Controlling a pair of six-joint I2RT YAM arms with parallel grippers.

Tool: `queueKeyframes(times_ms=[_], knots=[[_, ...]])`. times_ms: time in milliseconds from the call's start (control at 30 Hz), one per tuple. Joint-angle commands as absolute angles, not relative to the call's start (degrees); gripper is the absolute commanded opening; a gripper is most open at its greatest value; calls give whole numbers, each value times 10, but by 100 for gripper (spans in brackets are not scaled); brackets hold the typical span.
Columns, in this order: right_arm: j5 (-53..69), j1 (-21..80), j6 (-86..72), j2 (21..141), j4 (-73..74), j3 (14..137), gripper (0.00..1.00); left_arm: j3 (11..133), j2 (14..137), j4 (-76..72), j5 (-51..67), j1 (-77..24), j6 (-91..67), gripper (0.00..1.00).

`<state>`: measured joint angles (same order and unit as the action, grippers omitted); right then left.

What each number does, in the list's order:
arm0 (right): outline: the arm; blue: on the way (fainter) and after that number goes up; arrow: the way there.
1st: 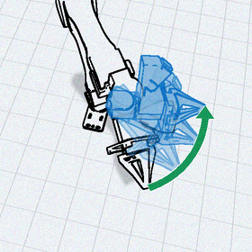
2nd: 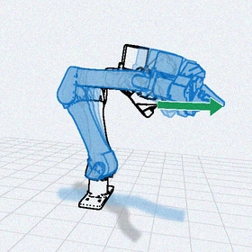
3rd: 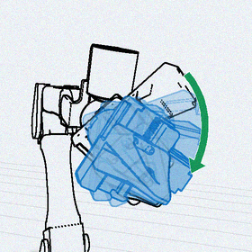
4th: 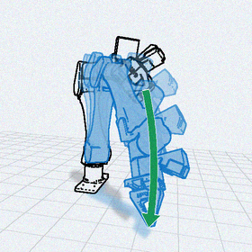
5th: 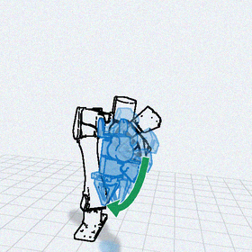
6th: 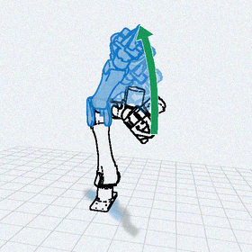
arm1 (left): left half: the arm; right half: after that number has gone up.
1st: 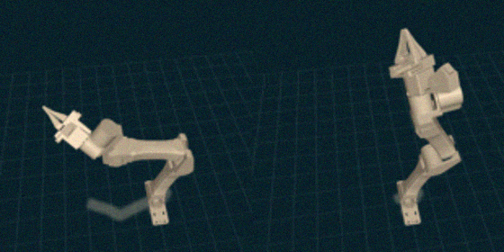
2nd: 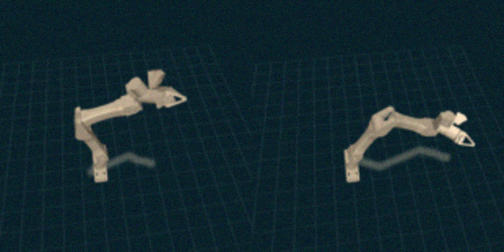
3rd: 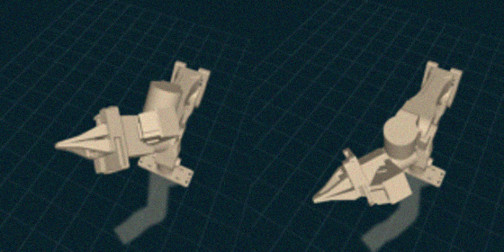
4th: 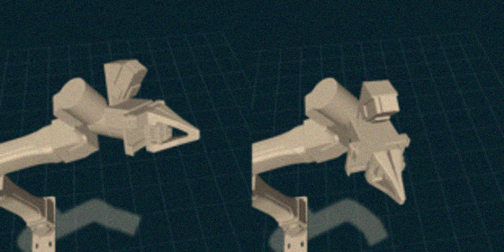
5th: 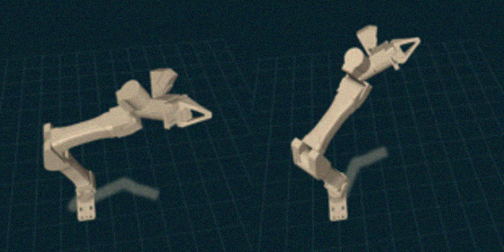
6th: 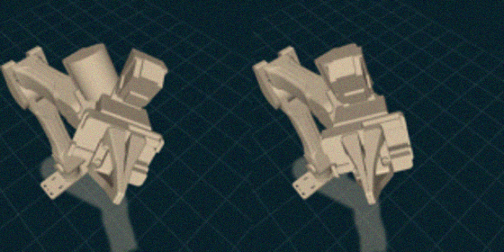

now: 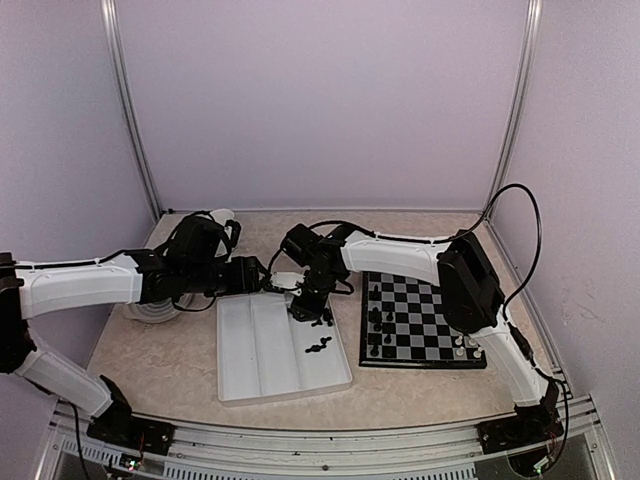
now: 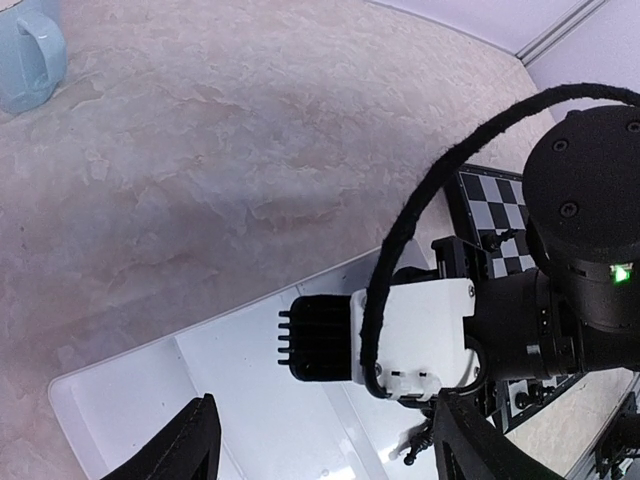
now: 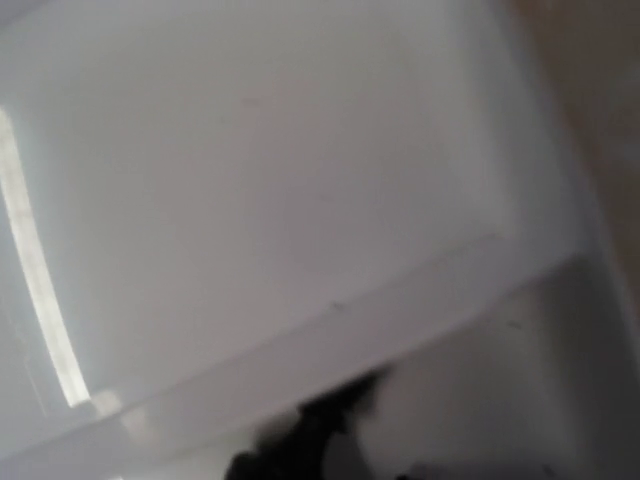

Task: Set up the chess pieces on the board
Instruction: Pick up the bishop from the storage box.

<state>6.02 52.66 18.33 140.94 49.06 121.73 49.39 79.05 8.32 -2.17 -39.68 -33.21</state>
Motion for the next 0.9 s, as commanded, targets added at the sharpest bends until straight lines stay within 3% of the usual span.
queueKeyframes(times_ms=[0, 267, 667, 867], knots=[[64, 511, 175, 1424, 489, 1231, 32, 501, 793, 80, -22, -399, -335, 73], [157, 507, 200, 1441, 498, 1245, 37, 507, 806, 75, -16, -404, -335, 73], [55, 507, 173, 1460, 494, 1256, 31, 502, 803, 79, -18, -406, -337, 73], [65, 505, 171, 1436, 491, 1219, 29, 503, 804, 78, -19, -406, -335, 73]])
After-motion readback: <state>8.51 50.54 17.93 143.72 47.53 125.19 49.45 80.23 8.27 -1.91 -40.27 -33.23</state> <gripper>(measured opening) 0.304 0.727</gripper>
